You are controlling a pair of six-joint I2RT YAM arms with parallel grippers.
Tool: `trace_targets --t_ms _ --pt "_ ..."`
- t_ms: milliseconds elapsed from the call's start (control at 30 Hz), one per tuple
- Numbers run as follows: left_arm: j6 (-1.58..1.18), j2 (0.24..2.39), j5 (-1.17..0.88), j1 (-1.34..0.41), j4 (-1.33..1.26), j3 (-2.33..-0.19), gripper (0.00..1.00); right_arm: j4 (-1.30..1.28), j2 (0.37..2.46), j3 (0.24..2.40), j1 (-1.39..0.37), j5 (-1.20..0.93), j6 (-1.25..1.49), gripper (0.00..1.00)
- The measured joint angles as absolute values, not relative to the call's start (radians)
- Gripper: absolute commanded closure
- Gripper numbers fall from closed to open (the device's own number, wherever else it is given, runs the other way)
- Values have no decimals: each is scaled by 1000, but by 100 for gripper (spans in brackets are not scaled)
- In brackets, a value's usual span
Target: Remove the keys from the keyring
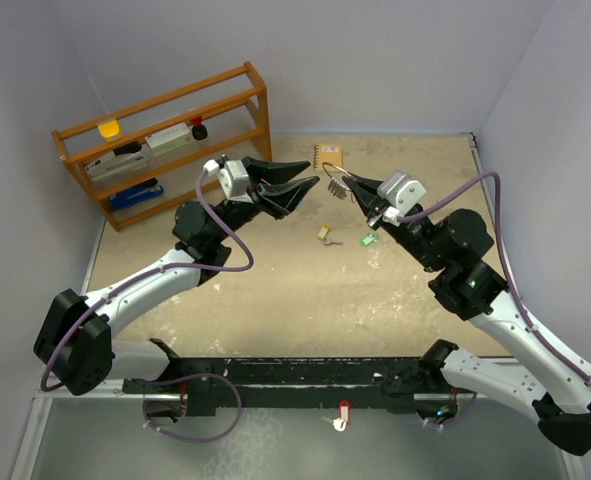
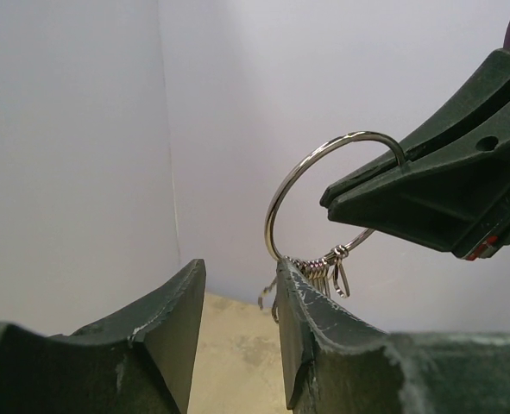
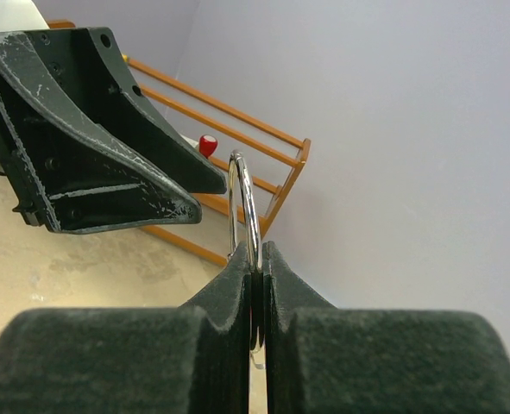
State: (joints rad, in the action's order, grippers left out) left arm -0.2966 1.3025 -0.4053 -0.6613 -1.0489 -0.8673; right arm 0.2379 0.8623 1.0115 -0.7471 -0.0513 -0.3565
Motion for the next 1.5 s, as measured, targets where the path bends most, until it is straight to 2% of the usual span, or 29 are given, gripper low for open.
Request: trace_targets --t_ms 333,567,833,967,1067,1367,1500 --pt "-307 1300 -381 -662 -1066 -820 63 236 887 1011 -747 -52 -316 100" --pt "-291 1289 -274 -662 -1059 -712 65 207 1000 1019 -747 -72 -255 100" --pt "-234 1114 201 -661 -941 -515 67 175 1143 1019 -747 -69 -142 100" --pt "-211 992 429 -661 -889 -434 66 146 1285 1029 -747 -72 -58 100" --pt "-197 950 514 -661 -860 -428 67 134 1418 1035 -747 -110 4 100" --pt "-199 973 551 -661 -812 -428 66 132 1702 1084 -746 -286 141 100" --pt "-201 989 546 -661 -802 -428 62 155 1789 1160 -746 -370 183 100"
